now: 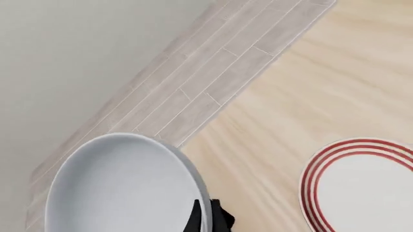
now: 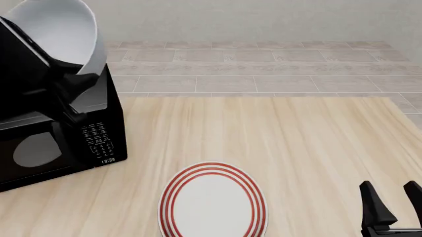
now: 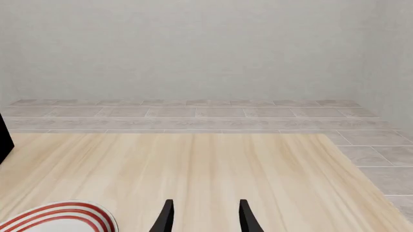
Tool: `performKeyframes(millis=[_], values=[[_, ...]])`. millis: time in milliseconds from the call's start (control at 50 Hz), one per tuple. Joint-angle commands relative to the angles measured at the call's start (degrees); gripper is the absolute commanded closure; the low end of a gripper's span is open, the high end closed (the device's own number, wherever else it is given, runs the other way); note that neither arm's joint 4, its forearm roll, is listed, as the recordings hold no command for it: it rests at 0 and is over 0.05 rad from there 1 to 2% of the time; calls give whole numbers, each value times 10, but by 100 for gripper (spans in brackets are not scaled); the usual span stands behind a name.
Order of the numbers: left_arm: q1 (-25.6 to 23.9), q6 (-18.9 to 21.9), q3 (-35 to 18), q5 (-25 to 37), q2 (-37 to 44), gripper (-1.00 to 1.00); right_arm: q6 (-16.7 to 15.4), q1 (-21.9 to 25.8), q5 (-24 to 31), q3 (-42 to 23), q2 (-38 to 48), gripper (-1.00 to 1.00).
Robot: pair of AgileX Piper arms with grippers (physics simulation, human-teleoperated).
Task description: Pick up the white bowl and put it on the plate.
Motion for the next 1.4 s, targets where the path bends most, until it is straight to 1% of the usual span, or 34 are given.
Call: performKeyframes(millis=[20, 100, 160, 220, 260, 280, 360, 460, 520, 640, 740, 760, 780, 800, 880, 1000, 1020, 1100, 1240, 1260, 1340, 1400], values=[[-56, -16, -12, 6, -3, 100, 0, 0, 0, 0, -1, -100], [-72, -16, -3, 0, 1, 100, 1, 0, 1, 0, -1, -100], [-87, -23, -9, 2, 4, 100, 1, 0, 1, 0, -1, -100], [-96, -21, -9, 0, 6, 100, 0, 0, 0, 0, -1, -100], [-110, -32, -13, -3, 5, 100, 0, 0, 0, 0, -1, -100], [-115, -26, -5, -7, 6, 100, 0, 0, 0, 0, -1, -100], [-130, -27, -1, -9, 9, 100, 0, 0, 0, 0, -1, -100], [-151, -39, 10, -15, 11, 100, 0, 0, 1, 0, -1, -100], [-158, -33, 19, -22, 12, 100, 1, 0, 1, 0, -1, -100], [-177, -33, 9, -19, 21, 100, 1, 0, 0, 0, -1, -100], [-202, -34, 26, -26, 31, 100, 0, 0, 1, 0, -1, -100], [-200, -33, 26, -28, 33, 100, 0, 0, 0, 0, -1, -100], [-202, -25, 33, -33, 32, 100, 1, 0, 1, 0, -1, -100], [-211, -36, 29, -29, 34, 100, 0, 0, 1, 0, -1, -100], [-226, -42, 27, -29, 36, 100, 0, 0, 1, 0, -1, -100], [-245, -49, 34, -34, 39, 100, 0, 0, 0, 0, -1, -100], [-248, -40, 44, -36, 39, 100, 0, 0, 1, 0, -1, -100], [-257, -45, 35, -31, 39, 100, 1, 0, 0, 0, -1, -100], [-272, -45, 40, -35, 44, 100, 0, 0, 1, 0, -1, -100], [-281, -55, 37, -35, 46, 100, 0, 0, 1, 0, -1, -100], [-288, -54, 47, -45, 48, 100, 0, 0, 1, 0, -1, -100], [-295, -61, 47, -46, 51, 100, 1, 0, 1, 0, -1, -100]])
